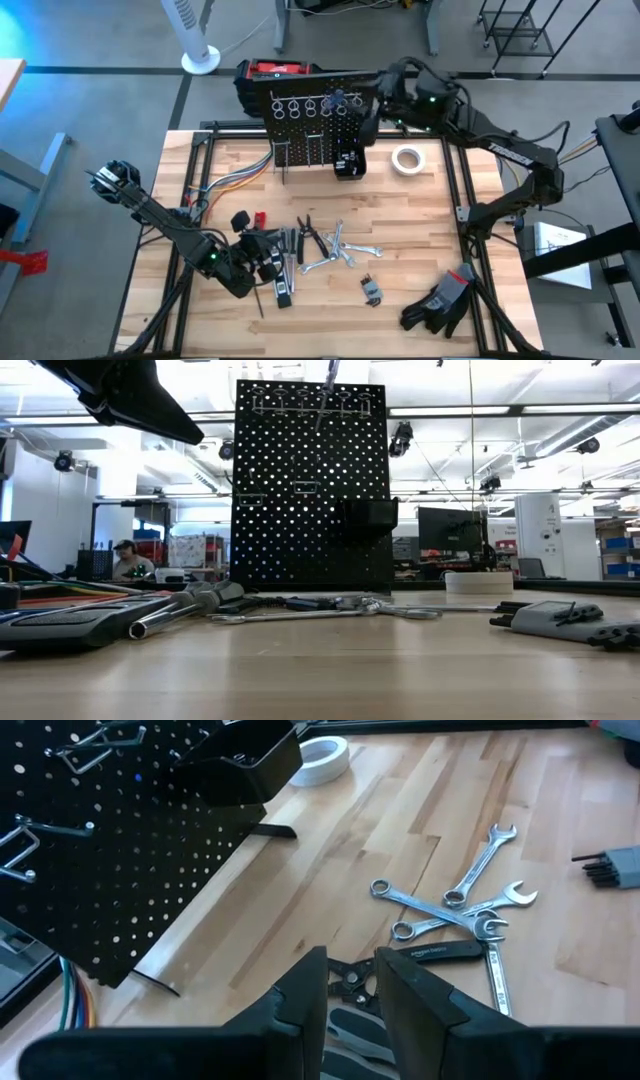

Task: Hang tools onto peg board
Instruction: Hang the blue screwdriver on the peg board

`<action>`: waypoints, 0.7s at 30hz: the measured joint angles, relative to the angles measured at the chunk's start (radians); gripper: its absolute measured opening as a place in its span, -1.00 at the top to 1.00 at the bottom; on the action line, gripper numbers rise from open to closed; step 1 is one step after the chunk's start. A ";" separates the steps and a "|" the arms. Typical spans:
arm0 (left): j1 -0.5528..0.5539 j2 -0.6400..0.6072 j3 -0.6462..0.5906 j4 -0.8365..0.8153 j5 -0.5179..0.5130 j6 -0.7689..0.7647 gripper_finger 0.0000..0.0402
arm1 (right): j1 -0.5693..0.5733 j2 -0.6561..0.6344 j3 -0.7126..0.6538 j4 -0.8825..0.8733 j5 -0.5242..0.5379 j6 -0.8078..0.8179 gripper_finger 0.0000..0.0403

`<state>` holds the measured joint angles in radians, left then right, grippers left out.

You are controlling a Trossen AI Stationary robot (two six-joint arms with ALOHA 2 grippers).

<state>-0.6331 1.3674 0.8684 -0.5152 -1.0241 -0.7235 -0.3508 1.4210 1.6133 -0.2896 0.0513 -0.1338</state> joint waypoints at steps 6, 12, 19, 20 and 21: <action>0.000 0.000 0.000 -0.001 -0.042 0.000 0.61 | -0.001 0.023 -0.014 -0.039 0.000 0.008 -0.07; 0.000 0.000 0.000 0.003 -0.029 -0.020 0.61 | -0.012 0.080 -0.013 0.067 0.018 0.023 0.04; 0.000 0.000 0.000 0.003 -0.014 -0.022 0.61 | -0.029 0.121 -0.009 0.110 0.055 0.018 0.49; 0.000 0.000 0.000 0.003 -0.014 -0.022 0.61 | -0.031 0.123 -0.009 0.112 0.054 0.012 0.57; 0.000 0.000 0.000 0.003 -0.014 -0.022 0.61 | -0.032 0.128 -0.009 0.120 0.052 0.003 0.61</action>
<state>-0.6331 1.3674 0.8680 -0.5117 -1.0386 -0.7460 -0.3825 1.5486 1.6039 -0.1700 0.1036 -0.1306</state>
